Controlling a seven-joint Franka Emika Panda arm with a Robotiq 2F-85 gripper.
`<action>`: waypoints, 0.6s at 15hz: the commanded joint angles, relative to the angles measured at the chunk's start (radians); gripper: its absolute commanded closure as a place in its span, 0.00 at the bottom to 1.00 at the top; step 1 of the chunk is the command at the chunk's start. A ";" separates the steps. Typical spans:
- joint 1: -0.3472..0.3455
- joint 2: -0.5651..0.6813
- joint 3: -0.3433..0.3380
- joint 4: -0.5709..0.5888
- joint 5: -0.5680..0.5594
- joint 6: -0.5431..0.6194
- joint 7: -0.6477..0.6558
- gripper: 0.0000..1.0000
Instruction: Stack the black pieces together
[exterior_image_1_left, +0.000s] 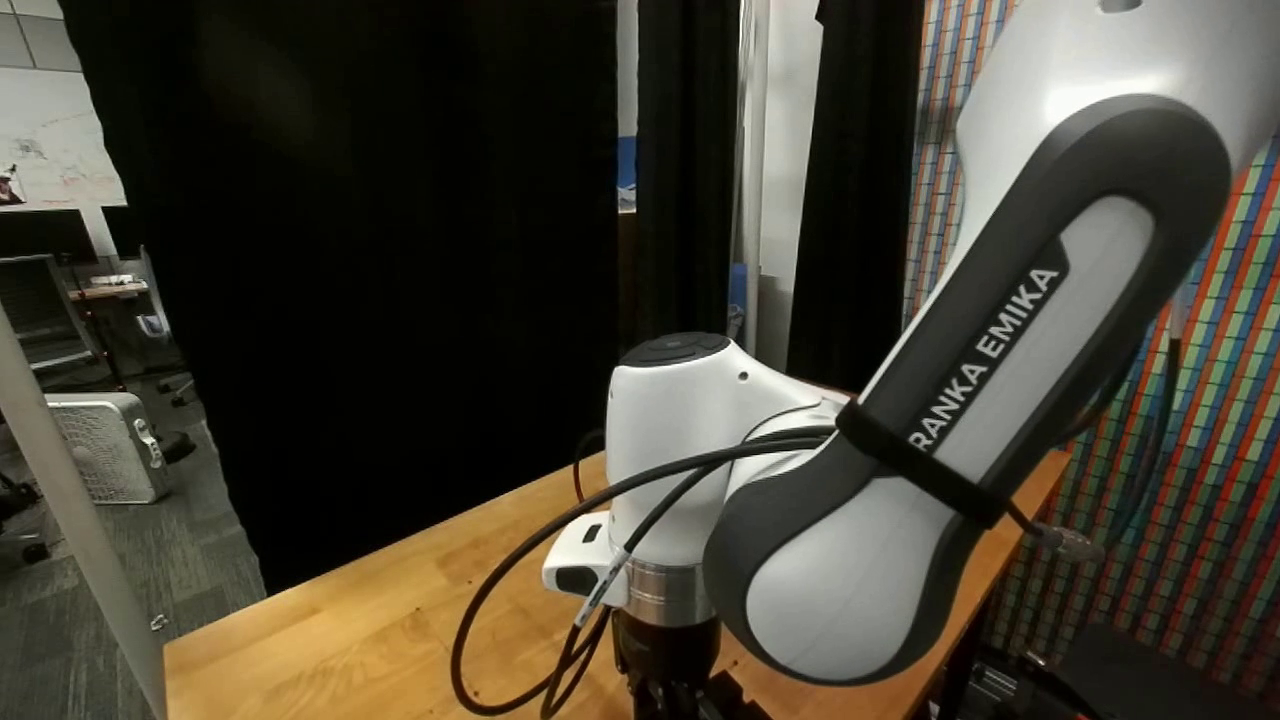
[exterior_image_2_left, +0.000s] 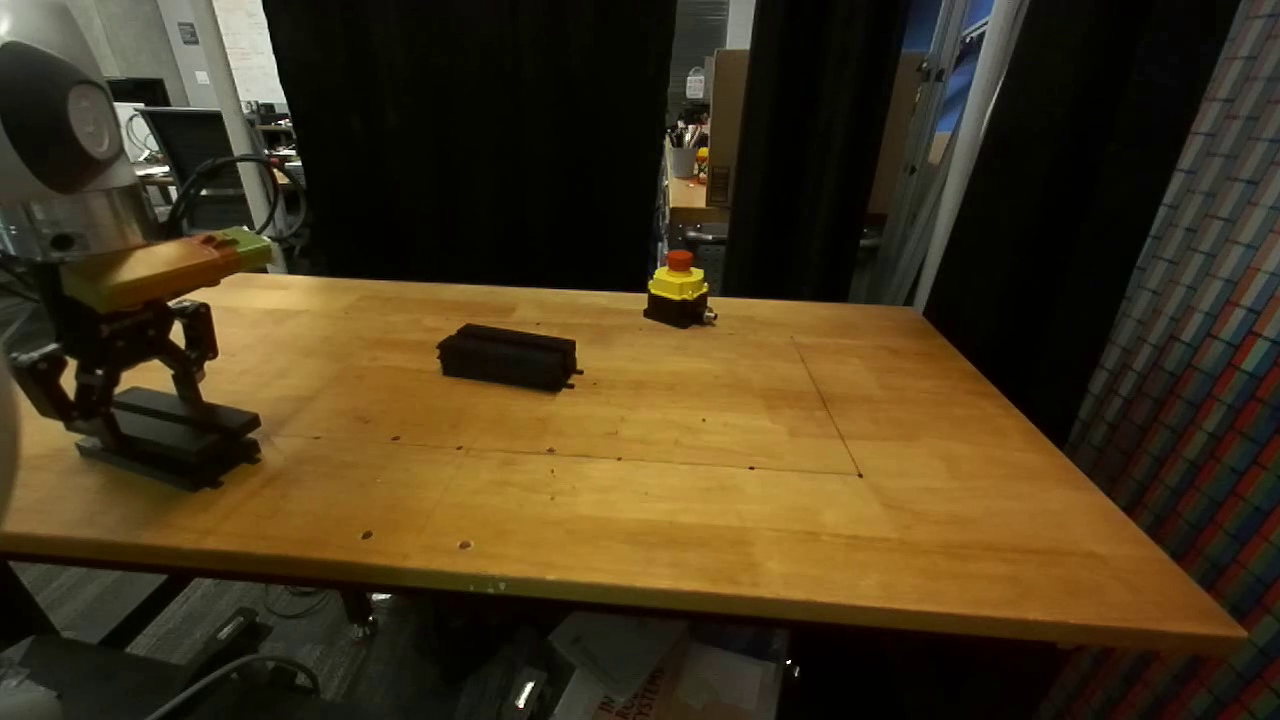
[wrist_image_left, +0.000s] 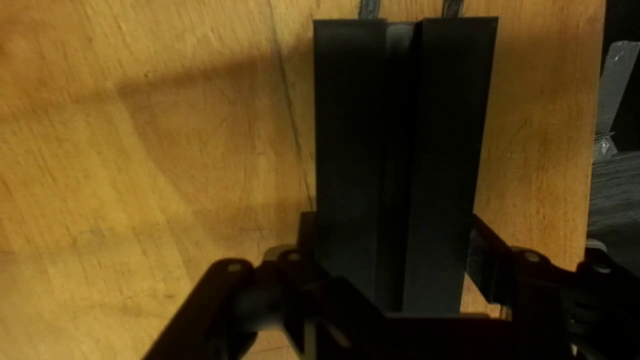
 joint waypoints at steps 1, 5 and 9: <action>-0.024 0.000 0.021 -0.010 0.011 0.035 -0.019 0.54; -0.021 0.005 0.019 -0.012 -0.009 0.033 0.012 0.54; -0.020 0.012 0.020 -0.010 -0.012 0.037 0.031 0.54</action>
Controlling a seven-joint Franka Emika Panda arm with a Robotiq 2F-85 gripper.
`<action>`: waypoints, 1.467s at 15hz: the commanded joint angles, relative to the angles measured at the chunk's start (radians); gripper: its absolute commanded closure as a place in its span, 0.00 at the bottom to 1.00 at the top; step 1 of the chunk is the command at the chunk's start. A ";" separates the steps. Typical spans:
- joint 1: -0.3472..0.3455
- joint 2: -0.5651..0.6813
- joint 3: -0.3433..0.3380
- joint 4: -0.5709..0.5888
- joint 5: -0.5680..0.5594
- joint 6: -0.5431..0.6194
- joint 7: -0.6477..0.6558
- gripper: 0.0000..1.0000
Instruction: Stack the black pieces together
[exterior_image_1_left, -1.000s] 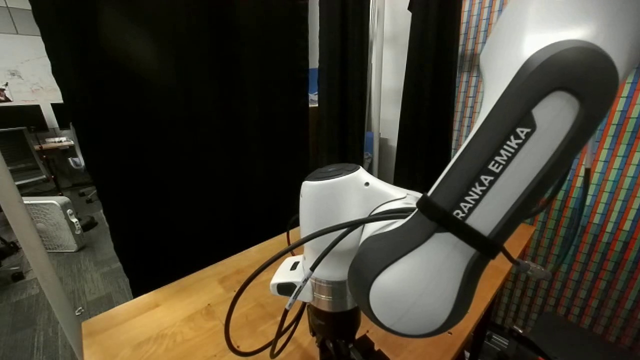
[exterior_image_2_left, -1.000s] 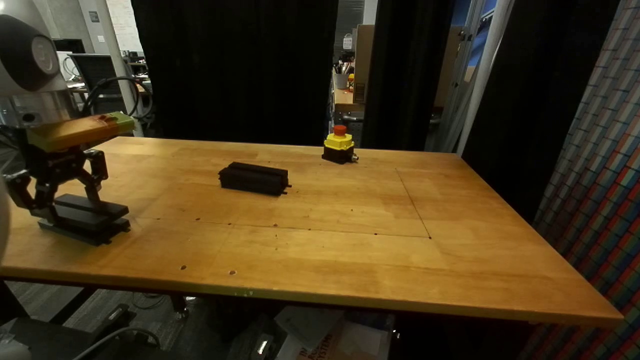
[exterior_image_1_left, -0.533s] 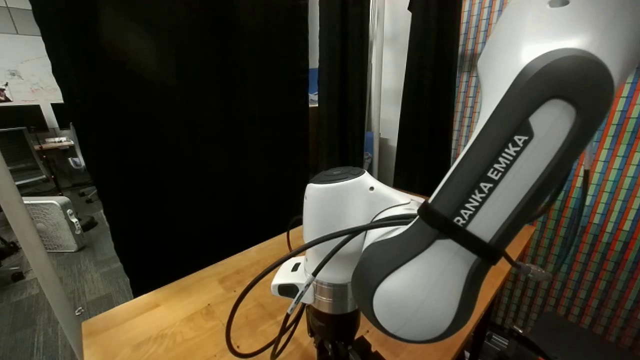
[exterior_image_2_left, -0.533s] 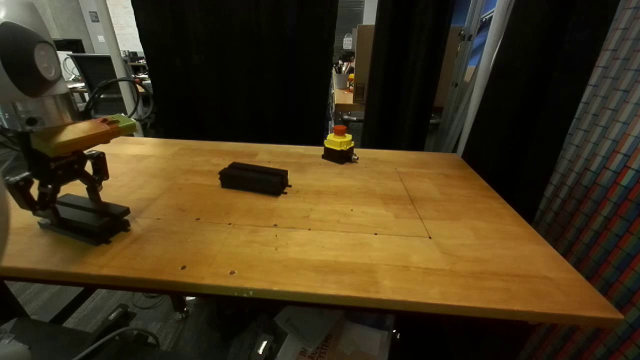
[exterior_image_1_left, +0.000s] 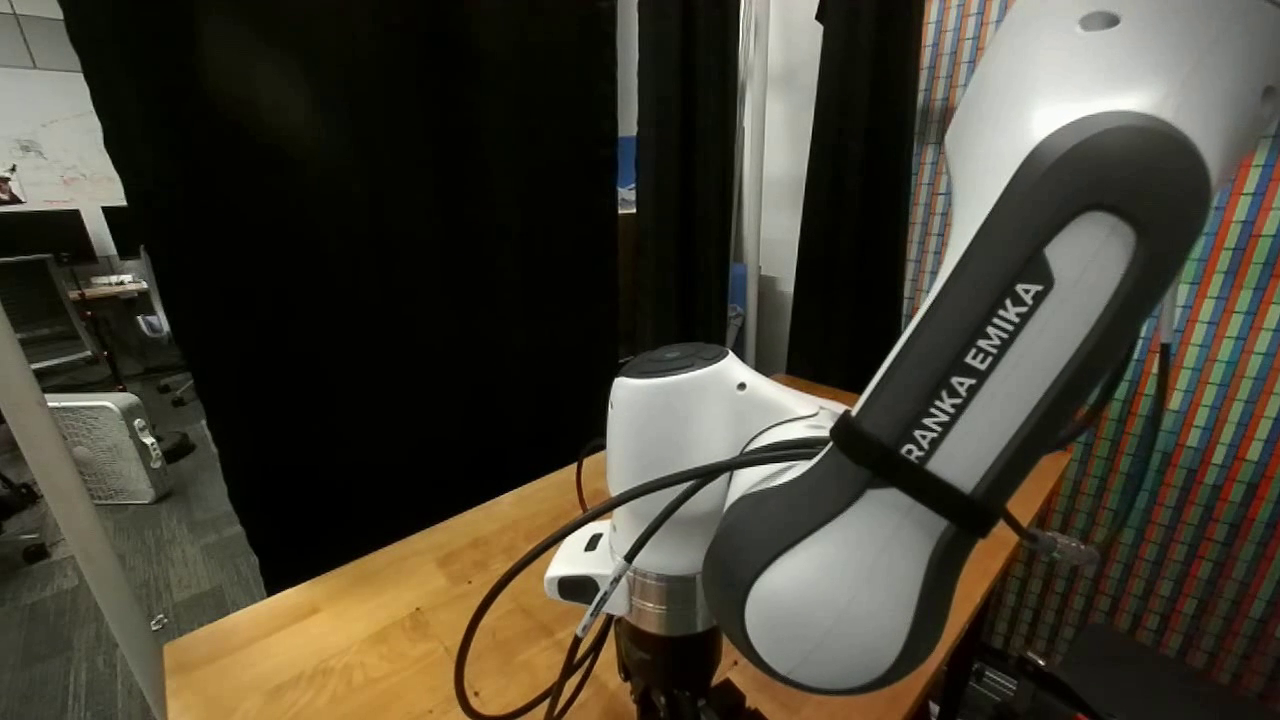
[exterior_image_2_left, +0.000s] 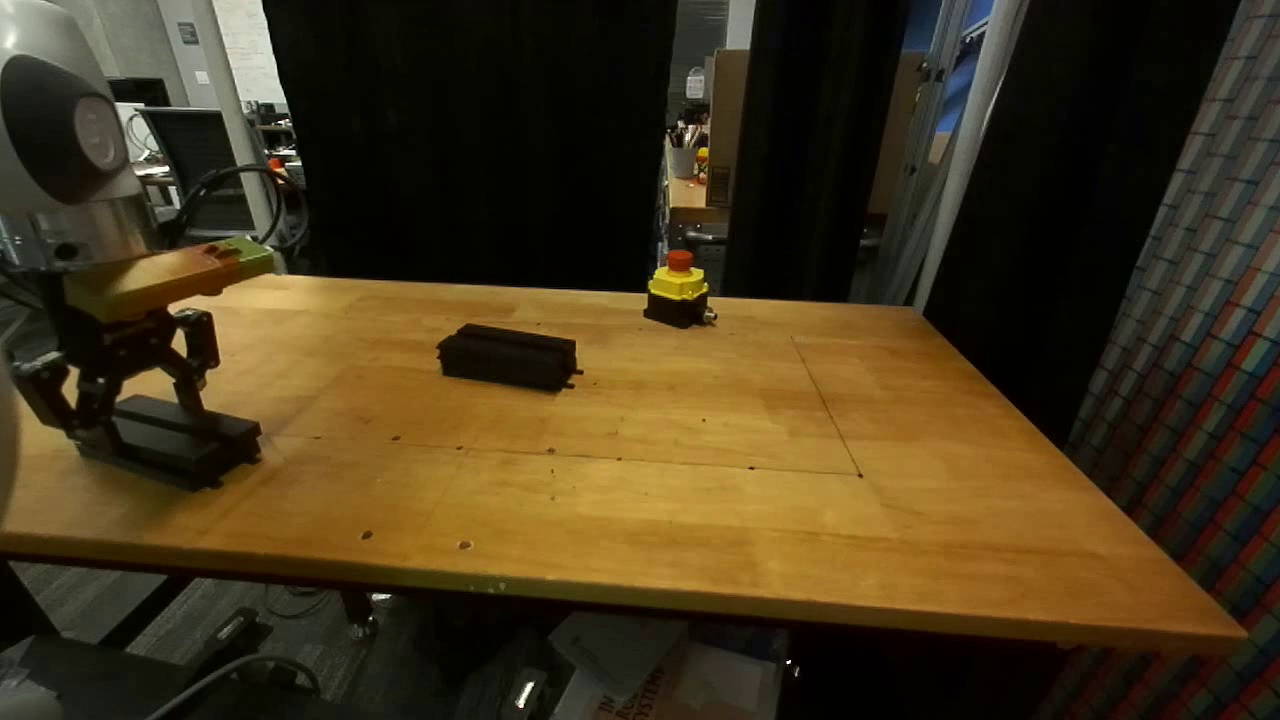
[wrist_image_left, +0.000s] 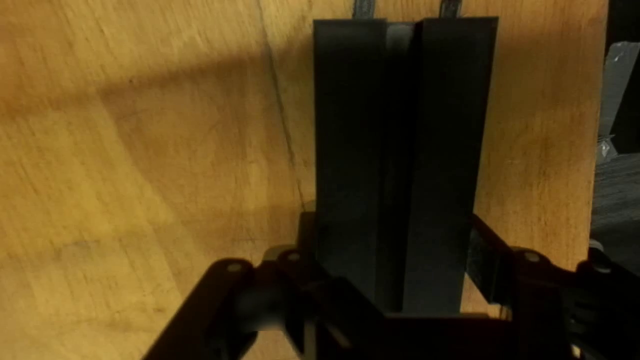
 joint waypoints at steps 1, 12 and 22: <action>-0.019 -0.005 0.019 -0.010 -0.014 0.033 0.033 0.54; -0.016 0.003 0.016 -0.008 -0.050 0.044 0.129 0.54; -0.019 0.011 0.020 -0.007 -0.077 0.032 0.163 0.16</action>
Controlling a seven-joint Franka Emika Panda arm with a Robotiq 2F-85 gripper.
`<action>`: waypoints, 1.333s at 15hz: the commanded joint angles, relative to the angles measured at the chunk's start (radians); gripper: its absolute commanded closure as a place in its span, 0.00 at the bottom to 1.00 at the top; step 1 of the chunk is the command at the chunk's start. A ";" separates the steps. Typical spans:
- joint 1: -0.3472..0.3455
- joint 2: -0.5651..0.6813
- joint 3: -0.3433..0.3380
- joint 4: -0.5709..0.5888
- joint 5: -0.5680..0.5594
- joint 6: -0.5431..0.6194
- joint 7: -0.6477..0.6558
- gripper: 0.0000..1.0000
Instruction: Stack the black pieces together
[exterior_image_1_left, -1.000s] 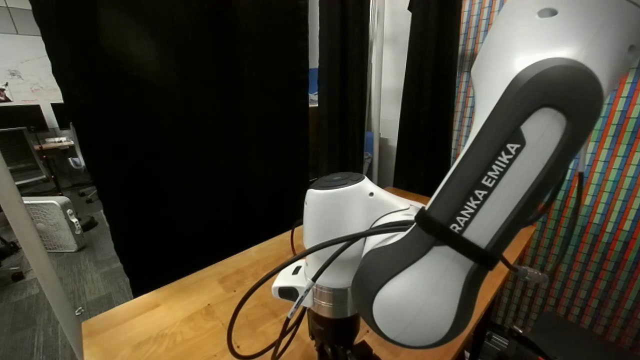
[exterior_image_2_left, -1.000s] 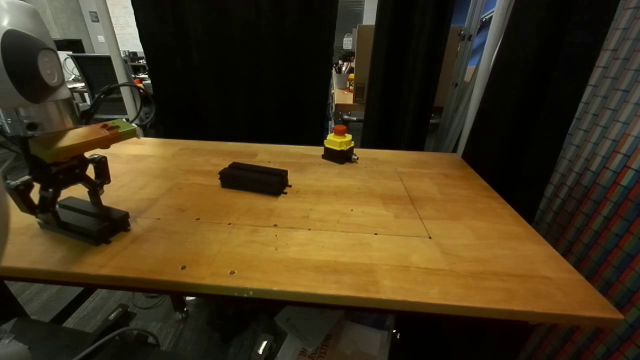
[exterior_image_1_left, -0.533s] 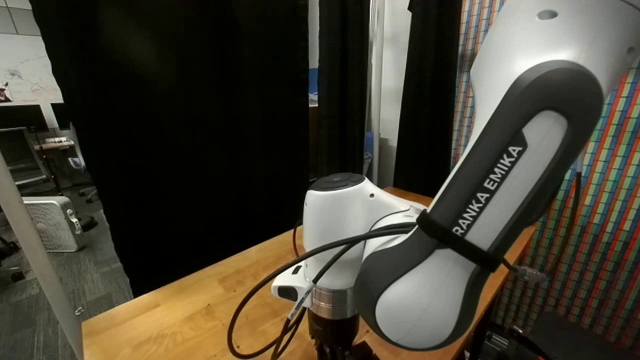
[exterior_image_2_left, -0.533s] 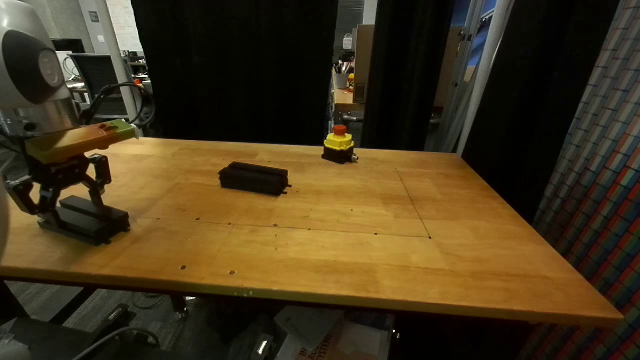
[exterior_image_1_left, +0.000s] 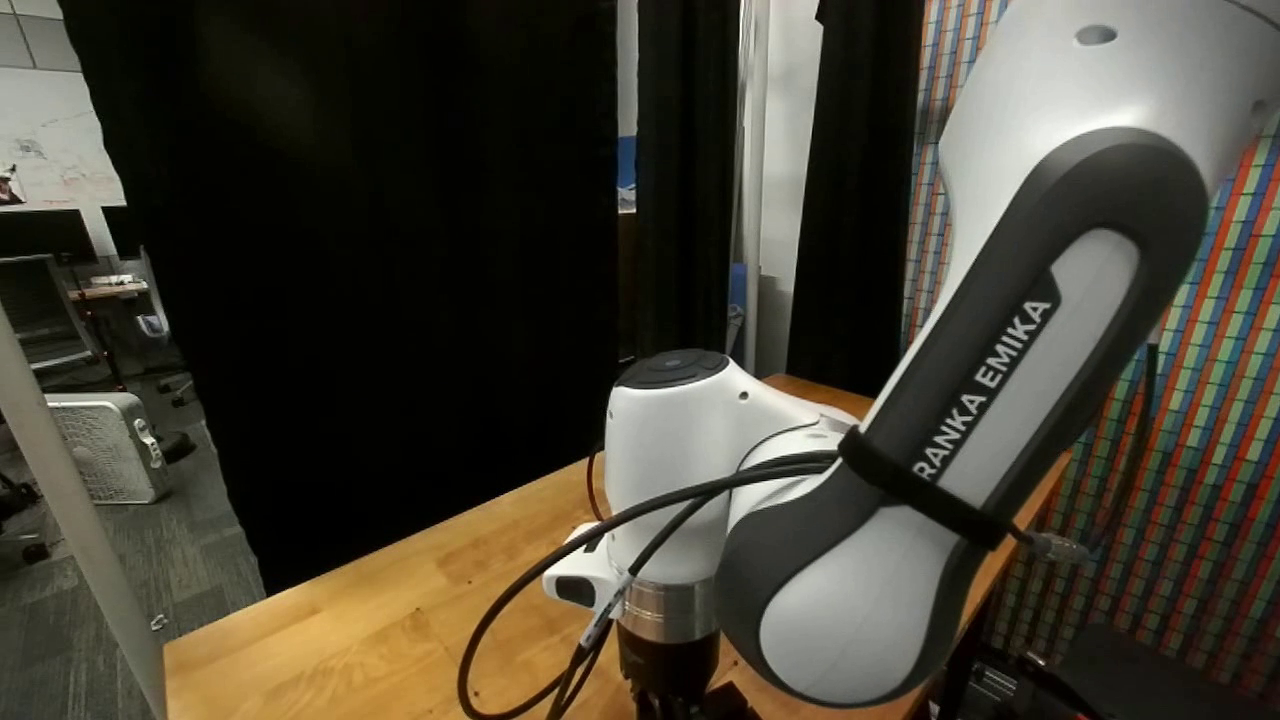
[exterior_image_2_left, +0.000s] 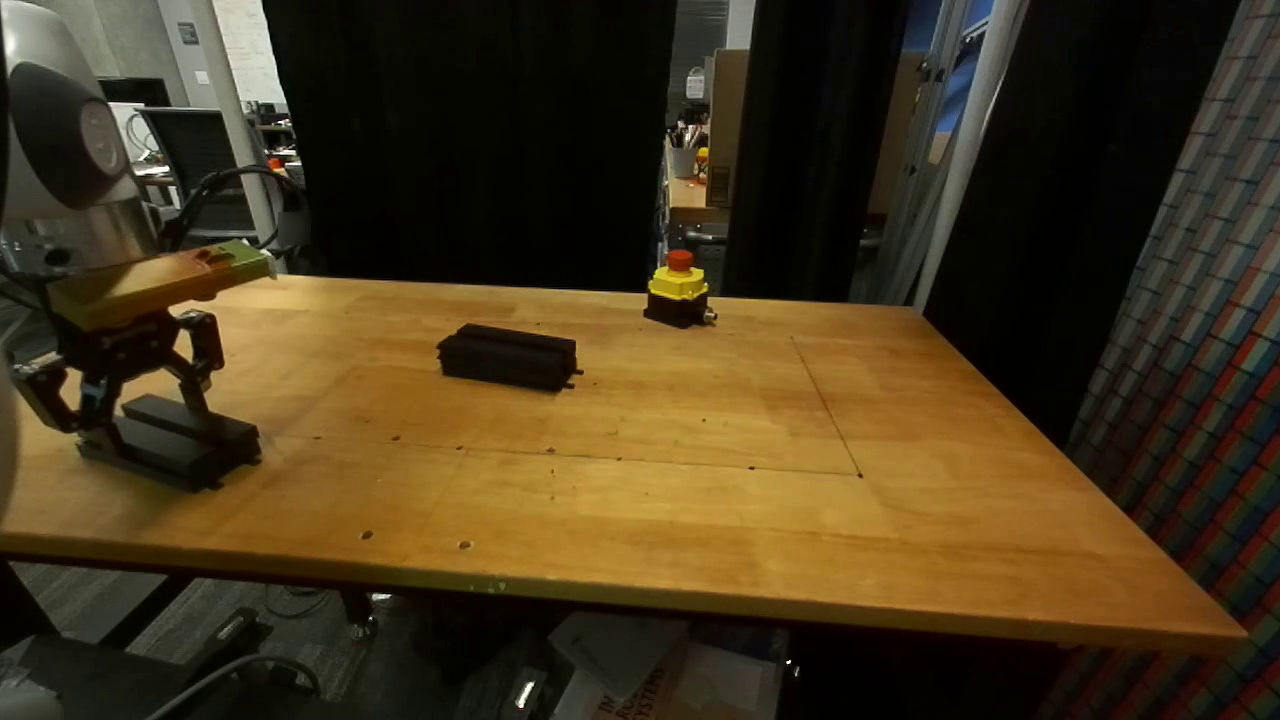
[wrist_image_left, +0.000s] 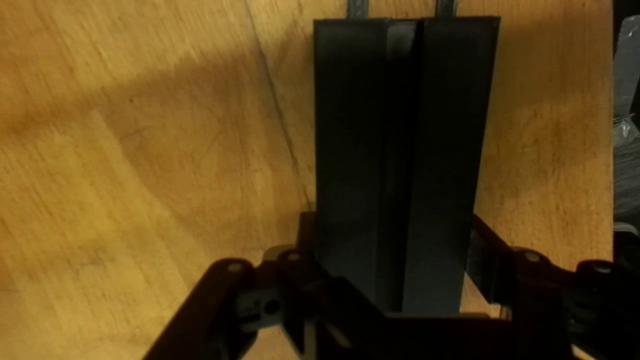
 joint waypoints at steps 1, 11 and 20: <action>-0.019 -0.002 0.020 -0.006 -0.016 0.004 0.027 0.06; -0.026 0.021 0.024 -0.003 -0.010 0.006 0.026 0.00; -0.034 0.040 0.025 -0.003 -0.016 0.016 0.028 0.00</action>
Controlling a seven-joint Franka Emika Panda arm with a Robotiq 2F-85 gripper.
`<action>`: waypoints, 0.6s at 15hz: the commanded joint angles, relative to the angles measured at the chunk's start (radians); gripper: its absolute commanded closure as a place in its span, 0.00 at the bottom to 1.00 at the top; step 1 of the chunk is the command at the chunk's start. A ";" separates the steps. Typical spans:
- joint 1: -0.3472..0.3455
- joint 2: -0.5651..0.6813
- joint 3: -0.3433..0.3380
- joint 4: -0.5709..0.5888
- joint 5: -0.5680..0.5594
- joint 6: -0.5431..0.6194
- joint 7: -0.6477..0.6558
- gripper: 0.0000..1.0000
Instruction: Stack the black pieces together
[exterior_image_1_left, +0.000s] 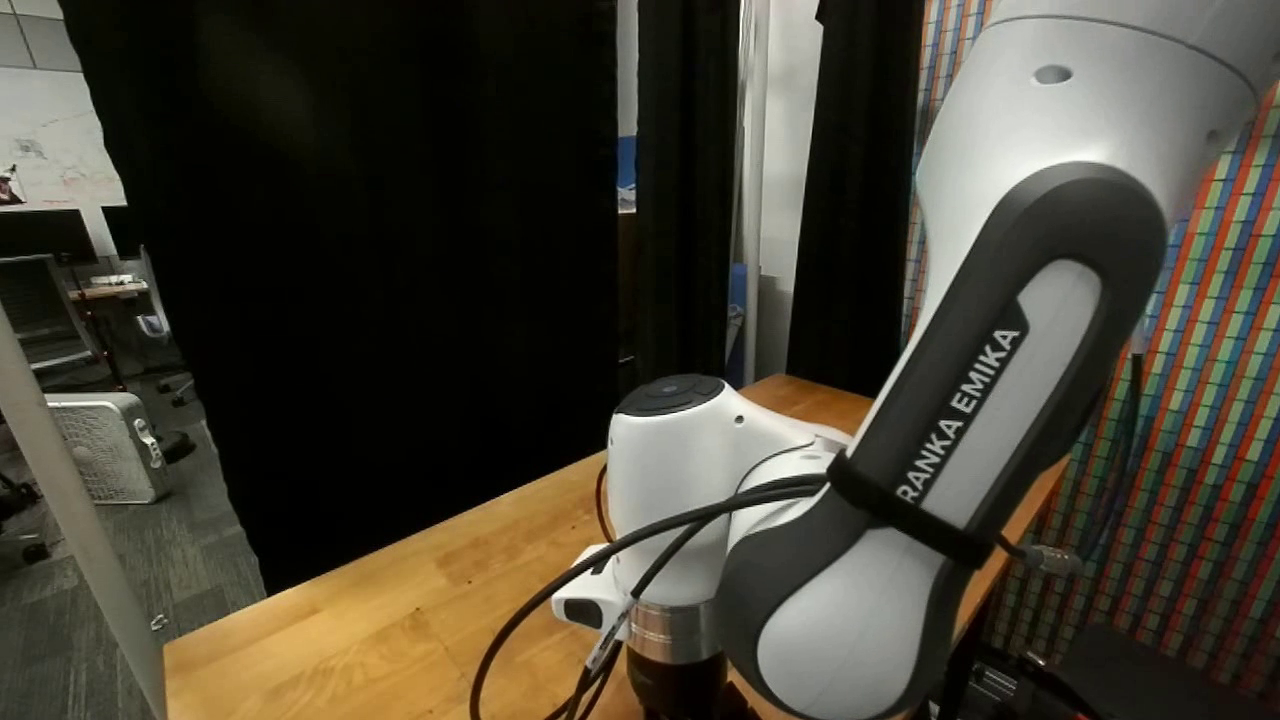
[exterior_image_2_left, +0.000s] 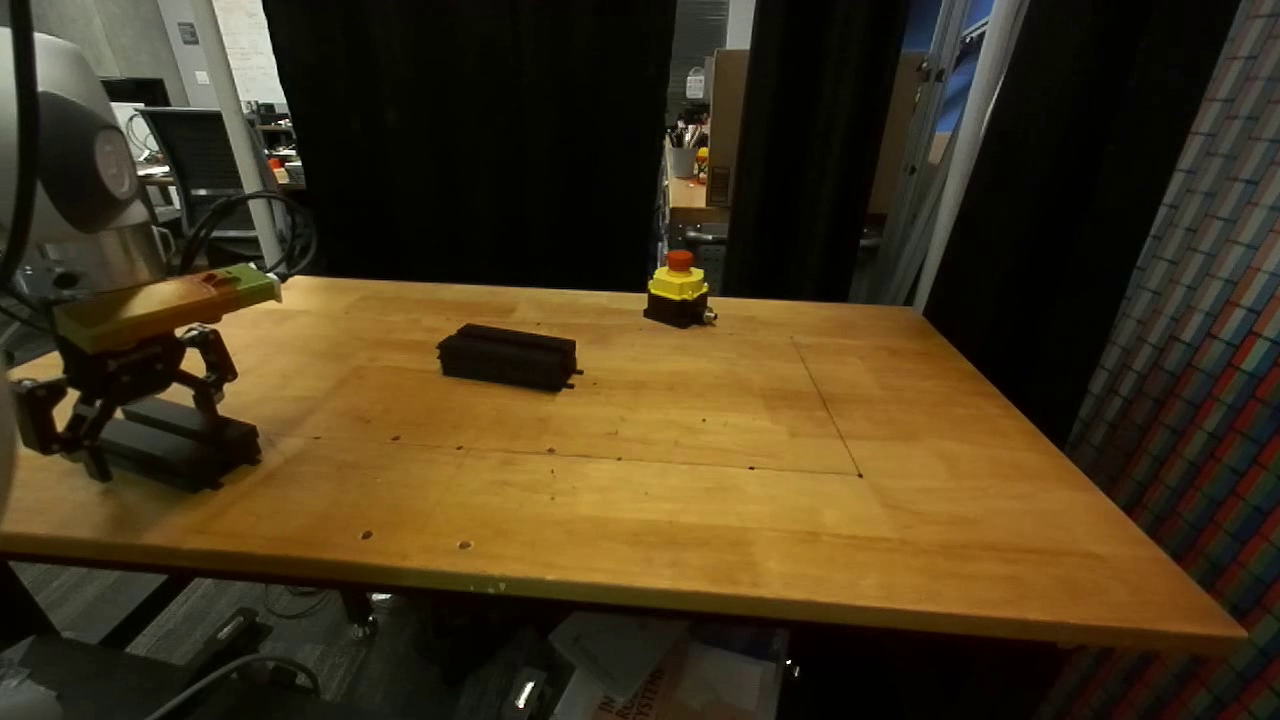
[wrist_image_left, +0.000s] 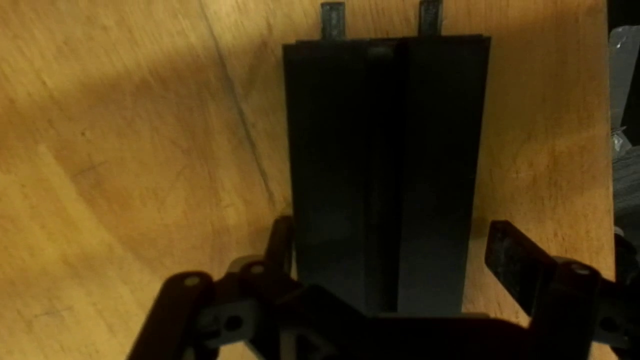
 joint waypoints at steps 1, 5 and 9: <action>-0.029 -0.003 0.024 -0.003 -0.015 0.017 0.014 0.00; -0.032 0.000 0.022 -0.005 -0.019 0.029 0.012 0.26; -0.036 -0.008 0.018 -0.004 -0.028 0.039 0.015 0.53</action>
